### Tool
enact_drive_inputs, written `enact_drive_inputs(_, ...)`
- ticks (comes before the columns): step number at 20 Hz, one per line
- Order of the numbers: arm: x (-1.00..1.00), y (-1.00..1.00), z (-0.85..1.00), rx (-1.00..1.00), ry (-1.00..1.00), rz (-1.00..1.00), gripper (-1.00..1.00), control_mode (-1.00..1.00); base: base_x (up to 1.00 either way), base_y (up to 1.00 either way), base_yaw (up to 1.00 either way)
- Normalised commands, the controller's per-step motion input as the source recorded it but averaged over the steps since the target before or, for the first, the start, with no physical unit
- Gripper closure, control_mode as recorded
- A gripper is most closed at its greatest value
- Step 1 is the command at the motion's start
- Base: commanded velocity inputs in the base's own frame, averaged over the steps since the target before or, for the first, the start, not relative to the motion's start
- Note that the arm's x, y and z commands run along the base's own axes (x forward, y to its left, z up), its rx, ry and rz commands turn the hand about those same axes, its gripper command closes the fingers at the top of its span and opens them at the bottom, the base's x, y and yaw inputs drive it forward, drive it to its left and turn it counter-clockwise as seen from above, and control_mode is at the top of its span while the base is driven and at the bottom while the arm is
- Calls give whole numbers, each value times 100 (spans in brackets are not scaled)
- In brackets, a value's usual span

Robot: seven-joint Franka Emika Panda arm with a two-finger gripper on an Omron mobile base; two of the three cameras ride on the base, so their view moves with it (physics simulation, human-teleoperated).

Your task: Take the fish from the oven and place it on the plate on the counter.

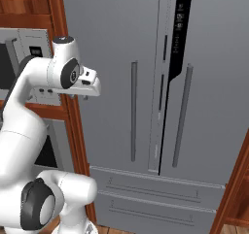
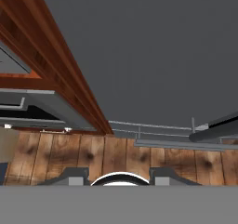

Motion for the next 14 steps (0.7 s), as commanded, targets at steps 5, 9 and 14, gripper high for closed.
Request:
enact_drive_inputs(5, 0, 1, 0, 0, 1, 0, -100, -100, 0, 0, 0)
enact_drive_inputs(9, -1, 4, -4, 0, -2, -2, -100, -100, 0, 0, 0)
enact_drive_inputs(14, -54, 90, 12, -16, -19, 8, -100, -100, 0, 0, 0)
